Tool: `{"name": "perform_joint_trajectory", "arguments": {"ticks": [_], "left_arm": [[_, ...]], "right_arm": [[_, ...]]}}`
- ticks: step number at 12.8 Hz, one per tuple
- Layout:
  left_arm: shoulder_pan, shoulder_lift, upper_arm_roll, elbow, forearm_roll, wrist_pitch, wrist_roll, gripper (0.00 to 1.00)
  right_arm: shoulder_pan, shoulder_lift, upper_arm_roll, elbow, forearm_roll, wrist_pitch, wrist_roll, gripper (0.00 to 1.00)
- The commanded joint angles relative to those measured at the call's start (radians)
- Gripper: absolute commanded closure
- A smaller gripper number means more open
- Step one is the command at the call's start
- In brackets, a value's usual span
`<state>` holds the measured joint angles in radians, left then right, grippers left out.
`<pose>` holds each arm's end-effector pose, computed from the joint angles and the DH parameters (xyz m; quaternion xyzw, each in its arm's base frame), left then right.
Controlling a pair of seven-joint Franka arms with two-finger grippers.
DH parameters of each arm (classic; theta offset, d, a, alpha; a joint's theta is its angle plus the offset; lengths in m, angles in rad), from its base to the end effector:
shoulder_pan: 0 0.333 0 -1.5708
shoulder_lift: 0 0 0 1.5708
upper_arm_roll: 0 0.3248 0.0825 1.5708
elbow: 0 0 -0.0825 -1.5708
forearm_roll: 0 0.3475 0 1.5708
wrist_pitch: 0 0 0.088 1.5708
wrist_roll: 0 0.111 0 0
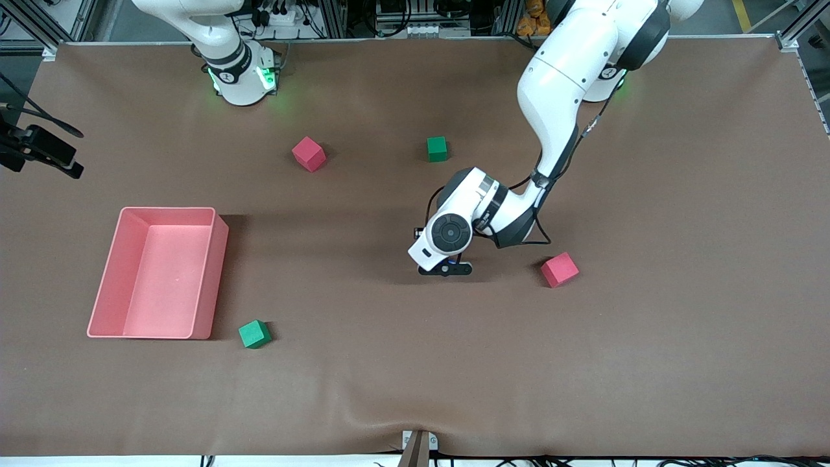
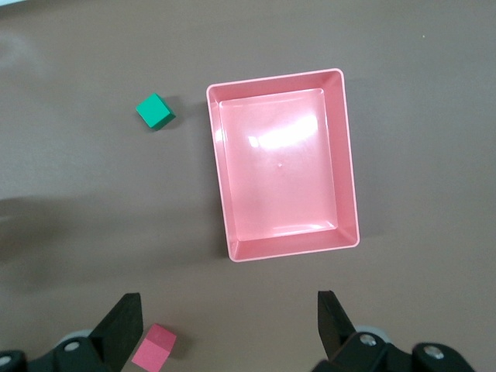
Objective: Place and upright button with both arms
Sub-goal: 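Grasp the lying button with the left gripper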
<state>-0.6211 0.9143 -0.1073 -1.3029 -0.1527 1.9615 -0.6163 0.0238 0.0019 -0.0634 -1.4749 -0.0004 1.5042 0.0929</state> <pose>0.5216 -0.4563 0.1968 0.9859 -0.0024 -0.1668 0.0089 0.5119 -0.0203 0.6638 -0.9977 0.0662 -0.0137 0.0001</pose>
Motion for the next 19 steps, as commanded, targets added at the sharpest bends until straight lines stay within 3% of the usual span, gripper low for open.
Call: {"name": "perform_joint_trajectory", "arguments": {"ticks": [1,2,5,6,9,12,14,15,19], "left_arm": [[-0.008,0.017,0.006,0.033,-0.019,-0.007,0.003,0.51],[-0.008,0.017,0.008,0.033,-0.019,-0.007,0.013,0.59],[-0.008,0.017,0.008,0.031,-0.019,-0.007,0.012,0.94],[-0.008,0.011,0.008,0.031,-0.021,-0.01,0.006,1.0],[-0.008,-0.026,0.008,0.028,-0.019,-0.038,-0.014,1.0],[-0.037,-0.064,-0.005,0.031,-0.018,-0.035,-0.242,1.0],[-0.127,-0.09,0.02,0.03,0.027,-0.026,-0.385,1.0],[-0.161,-0.092,0.035,0.03,0.083,-0.026,-0.519,1.0],[-0.325,-0.088,0.035,0.025,0.517,-0.024,-0.938,1.0]], "right_arm": [[0.021,0.01,-0.015,0.025,0.014,-0.021,-0.013,0.0],[0.024,0.01,-0.013,0.025,0.014,-0.021,-0.013,0.0],[0.025,0.01,-0.015,0.025,0.014,-0.021,-0.013,0.0],[0.025,0.01,-0.015,0.025,0.014,-0.021,-0.013,0.0],[0.024,0.009,-0.015,0.025,0.014,-0.025,-0.013,0.0],[0.022,0.009,-0.013,0.024,0.014,-0.035,-0.016,0.0],[0.024,0.009,-0.013,0.024,0.014,-0.035,-0.018,0.0],[0.024,0.007,-0.013,0.022,0.014,-0.035,-0.024,0.0],[0.024,0.006,-0.013,0.019,0.014,-0.036,-0.065,0.0]]}}
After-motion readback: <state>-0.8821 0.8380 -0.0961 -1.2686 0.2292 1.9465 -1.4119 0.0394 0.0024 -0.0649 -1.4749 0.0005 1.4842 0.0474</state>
